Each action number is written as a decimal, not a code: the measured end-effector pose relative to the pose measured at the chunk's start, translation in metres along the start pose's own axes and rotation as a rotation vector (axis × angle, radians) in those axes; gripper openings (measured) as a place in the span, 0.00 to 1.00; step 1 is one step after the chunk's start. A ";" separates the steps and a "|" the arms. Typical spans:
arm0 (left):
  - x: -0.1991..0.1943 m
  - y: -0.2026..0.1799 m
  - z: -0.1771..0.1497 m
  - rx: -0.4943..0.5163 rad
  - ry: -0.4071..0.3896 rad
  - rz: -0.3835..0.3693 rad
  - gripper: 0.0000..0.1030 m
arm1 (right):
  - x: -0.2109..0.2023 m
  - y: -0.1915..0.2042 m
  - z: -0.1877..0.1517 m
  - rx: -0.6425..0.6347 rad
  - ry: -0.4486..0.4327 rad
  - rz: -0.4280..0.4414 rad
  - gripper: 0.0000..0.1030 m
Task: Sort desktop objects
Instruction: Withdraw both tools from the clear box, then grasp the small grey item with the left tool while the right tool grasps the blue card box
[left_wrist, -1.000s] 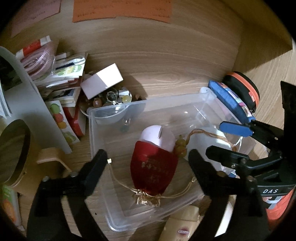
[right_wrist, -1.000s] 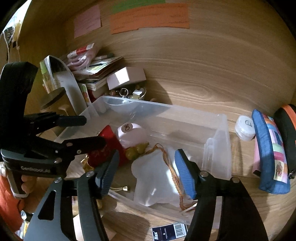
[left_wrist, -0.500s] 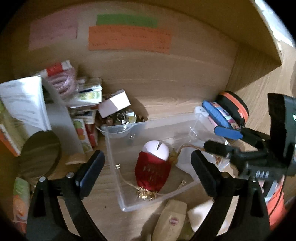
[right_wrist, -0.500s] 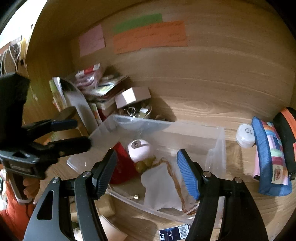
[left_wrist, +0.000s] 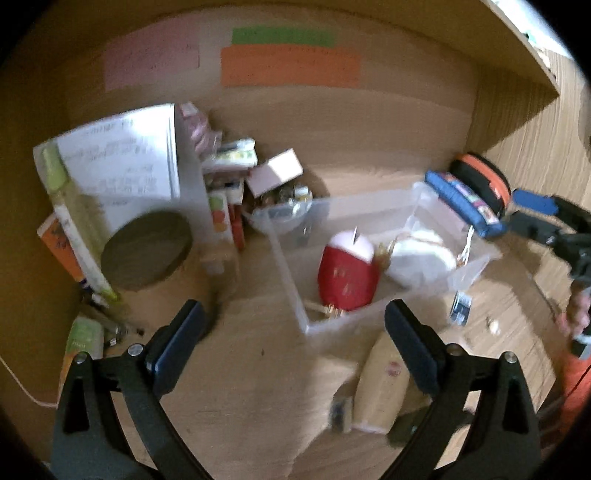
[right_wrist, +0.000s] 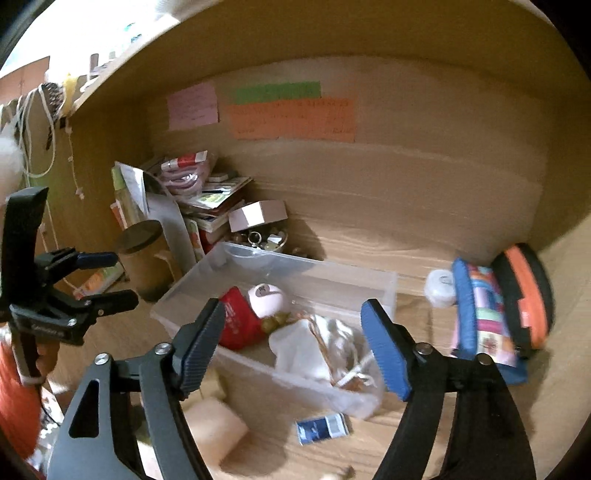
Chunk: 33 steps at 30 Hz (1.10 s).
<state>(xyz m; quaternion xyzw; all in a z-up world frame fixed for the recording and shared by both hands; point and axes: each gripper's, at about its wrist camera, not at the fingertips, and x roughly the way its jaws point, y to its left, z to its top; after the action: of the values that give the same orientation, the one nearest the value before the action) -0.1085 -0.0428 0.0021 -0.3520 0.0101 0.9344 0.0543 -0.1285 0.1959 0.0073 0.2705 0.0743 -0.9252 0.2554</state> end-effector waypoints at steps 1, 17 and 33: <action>0.001 0.002 -0.005 0.001 0.009 -0.002 0.96 | -0.004 0.000 -0.004 -0.008 -0.003 -0.011 0.73; 0.025 -0.004 -0.060 0.080 0.115 -0.028 0.72 | 0.003 -0.015 -0.070 0.043 0.139 -0.050 0.74; 0.031 -0.014 -0.075 0.094 0.139 -0.055 0.62 | 0.045 -0.025 -0.096 0.043 0.289 -0.044 0.74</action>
<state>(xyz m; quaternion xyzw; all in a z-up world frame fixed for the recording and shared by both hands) -0.0813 -0.0304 -0.0745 -0.4134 0.0481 0.9042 0.0956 -0.1289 0.2247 -0.0979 0.4046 0.0961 -0.8834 0.2159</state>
